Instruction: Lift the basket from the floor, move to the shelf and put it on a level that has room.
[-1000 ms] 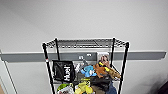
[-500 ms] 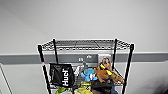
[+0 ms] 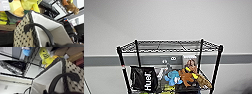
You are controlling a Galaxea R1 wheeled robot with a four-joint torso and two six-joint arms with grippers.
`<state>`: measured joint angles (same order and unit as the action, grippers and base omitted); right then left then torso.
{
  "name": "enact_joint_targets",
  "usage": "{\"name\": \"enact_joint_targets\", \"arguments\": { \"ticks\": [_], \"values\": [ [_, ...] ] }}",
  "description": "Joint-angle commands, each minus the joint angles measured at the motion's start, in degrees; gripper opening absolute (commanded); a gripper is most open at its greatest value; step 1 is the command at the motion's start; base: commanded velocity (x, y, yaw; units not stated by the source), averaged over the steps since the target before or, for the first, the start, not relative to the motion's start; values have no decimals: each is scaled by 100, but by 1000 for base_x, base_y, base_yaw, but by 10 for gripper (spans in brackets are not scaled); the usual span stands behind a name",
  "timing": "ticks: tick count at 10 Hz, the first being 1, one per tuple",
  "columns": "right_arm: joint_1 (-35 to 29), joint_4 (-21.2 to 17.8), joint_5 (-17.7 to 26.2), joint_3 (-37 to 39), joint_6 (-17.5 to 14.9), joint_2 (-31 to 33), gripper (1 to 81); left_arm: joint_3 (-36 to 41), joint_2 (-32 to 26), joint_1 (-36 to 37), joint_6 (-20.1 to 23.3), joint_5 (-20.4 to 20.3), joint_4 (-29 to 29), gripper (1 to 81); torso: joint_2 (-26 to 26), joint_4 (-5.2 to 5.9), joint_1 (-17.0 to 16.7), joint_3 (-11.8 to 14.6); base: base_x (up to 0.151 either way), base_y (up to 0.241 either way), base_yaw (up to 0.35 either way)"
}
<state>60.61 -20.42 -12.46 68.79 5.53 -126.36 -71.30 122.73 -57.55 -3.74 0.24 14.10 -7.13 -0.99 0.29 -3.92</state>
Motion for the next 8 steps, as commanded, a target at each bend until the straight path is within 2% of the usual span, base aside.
{"name": "enact_joint_targets", "arguments": {
  "ticks": [1,5,8],
  "values": [
    [-659,187,156,-332,-9,108,10,266,-135,644,-12,90,-66,10,0,0,0,0,0,0,0],
    [-703,187,156,-490,-9,169,10,424,-222,644,-12,81,-66,10,0,0,-2,0,0,0,0],
    [-808,187,24,-1105,-17,503,10,960,-565,723,-4,72,-118,10,0,0,-2,0,0,0,0]
  ]
}}
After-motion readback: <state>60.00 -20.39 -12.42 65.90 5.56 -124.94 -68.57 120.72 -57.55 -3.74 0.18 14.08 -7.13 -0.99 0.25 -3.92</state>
